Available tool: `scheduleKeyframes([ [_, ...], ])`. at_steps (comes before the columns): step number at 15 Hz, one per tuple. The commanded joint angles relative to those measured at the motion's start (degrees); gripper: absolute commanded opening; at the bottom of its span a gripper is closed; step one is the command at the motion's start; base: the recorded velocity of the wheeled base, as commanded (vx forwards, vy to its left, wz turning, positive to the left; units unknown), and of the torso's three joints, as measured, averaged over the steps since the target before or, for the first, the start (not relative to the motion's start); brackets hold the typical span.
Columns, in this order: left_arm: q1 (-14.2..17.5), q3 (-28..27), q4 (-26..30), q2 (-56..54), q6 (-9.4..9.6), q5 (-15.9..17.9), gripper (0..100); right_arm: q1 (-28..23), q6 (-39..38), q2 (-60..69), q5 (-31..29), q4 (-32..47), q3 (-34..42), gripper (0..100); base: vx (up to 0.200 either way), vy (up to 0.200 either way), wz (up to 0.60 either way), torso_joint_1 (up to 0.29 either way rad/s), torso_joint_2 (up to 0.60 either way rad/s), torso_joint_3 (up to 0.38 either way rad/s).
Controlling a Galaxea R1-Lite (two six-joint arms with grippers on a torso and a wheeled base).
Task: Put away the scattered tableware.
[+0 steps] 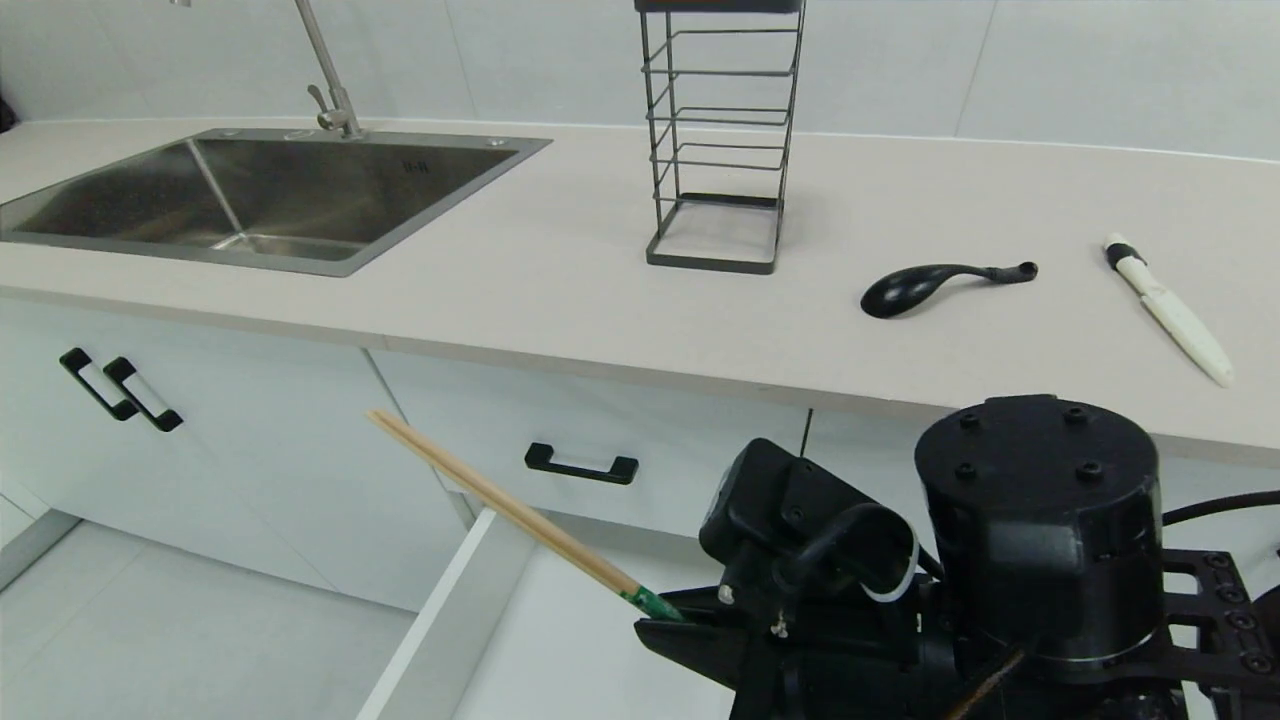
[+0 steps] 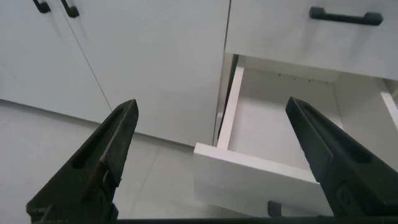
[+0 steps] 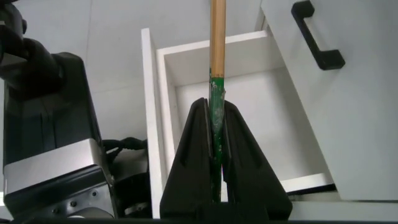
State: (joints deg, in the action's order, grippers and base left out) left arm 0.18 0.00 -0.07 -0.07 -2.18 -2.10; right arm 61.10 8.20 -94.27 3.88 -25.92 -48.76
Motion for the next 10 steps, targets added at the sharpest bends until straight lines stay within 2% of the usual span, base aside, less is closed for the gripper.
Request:
scheduleKeyframes([
  [1, 0.08, 0.0, -0.1, 0.07, -0.02, -0.01, 100, -0.02, 0.15, 0.05, -0.01, 0.6, -0.81, 0, 0.0, 0.0, 0.0, -0.251, 0.35, 0.124],
  [4, -0.01, 0.0, -0.1, 0.07, -0.02, -0.01, 100, -0.02, 0.06, 3.65, -0.01, 5.97, 0.42, 0, 0.0, 0.0, 0.0, -0.222, 0.31, 0.131],
  [5, -0.01, 0.0, -0.1, 0.07, -0.02, -0.01, 100, -0.02, 0.06, 4.89, -0.01, 7.28, 0.42, 0, 0.0, 0.0, 0.0, -0.09, 0.2, 0.124],
  [7, 0.08, 0.0, -0.1, 0.07, -0.02, -0.01, 100, -0.1, 0.67, 8.05, -0.19, 15.02, -0.98, 0, 0.0, 0.0, 0.0, -0.037, 0.12, 0.046],
  [9, -0.01, 0.0, -0.1, 0.07, -0.02, -0.01, 100, -0.1, 0.67, 7.43, -2.12, 18.8, -2.48, 0, 0.0, 0.0, 0.0, -0.01, 0.12, 0.036],
  [10, -0.01, 0.0, -0.1, 0.07, -0.02, -0.01, 100, 0.34, 0.58, 5.24, -3.79, 17.39, -2.3, 0, 0.0, 0.0, 0.0, -0.002, 0.08, 0.041],
])
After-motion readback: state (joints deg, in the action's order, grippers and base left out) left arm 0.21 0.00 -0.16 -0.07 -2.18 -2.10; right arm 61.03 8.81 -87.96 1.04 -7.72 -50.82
